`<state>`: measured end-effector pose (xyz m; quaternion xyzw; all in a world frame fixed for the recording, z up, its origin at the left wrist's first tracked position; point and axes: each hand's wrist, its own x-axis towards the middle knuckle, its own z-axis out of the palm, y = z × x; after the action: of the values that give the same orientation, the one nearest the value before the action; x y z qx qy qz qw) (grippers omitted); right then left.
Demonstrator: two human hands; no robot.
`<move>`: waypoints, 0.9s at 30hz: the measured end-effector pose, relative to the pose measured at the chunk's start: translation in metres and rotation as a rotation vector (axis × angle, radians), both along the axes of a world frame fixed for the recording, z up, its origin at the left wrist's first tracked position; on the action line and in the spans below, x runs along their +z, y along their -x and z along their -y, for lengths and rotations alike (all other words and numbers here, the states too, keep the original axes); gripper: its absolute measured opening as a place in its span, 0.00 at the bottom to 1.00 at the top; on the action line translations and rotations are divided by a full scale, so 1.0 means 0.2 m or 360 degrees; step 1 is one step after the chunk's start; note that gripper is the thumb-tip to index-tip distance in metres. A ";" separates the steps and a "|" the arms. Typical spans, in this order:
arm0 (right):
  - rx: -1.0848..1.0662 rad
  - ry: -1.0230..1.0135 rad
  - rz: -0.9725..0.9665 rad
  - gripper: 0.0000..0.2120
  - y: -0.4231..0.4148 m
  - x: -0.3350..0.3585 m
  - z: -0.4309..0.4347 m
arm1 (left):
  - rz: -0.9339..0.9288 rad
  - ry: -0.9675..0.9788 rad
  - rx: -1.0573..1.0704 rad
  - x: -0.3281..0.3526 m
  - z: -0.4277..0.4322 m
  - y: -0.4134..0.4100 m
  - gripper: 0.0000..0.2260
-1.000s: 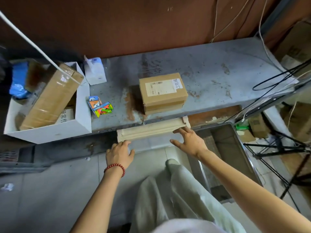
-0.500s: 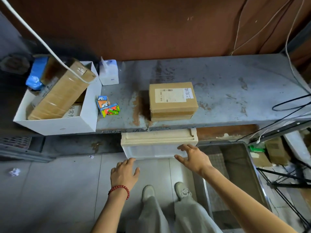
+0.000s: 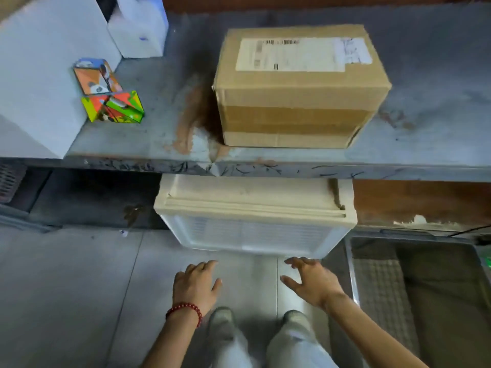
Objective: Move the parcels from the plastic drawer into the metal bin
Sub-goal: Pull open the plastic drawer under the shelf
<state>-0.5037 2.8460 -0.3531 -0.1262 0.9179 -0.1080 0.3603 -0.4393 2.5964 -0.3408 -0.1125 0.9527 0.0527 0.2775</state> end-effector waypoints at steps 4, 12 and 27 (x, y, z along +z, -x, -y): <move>-0.0045 0.0073 0.0021 0.25 -0.02 -0.32 -0.01 | -0.0007 -0.0020 0.0010 -0.34 0.10 0.01 0.21; -0.0003 0.0126 -0.0158 0.24 -0.02 -0.72 -0.01 | -0.0262 -0.0046 0.0066 -0.75 0.21 0.04 0.20; -0.0284 0.0175 -0.0129 0.29 -0.15 -0.90 0.02 | 0.0137 -0.0117 -0.0269 -0.73 0.26 0.08 0.22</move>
<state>-0.4745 2.8413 -0.5323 -0.0676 0.9320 -0.1847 0.3043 -0.4553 2.5441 -0.4870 -0.0236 0.9433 0.0590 0.3257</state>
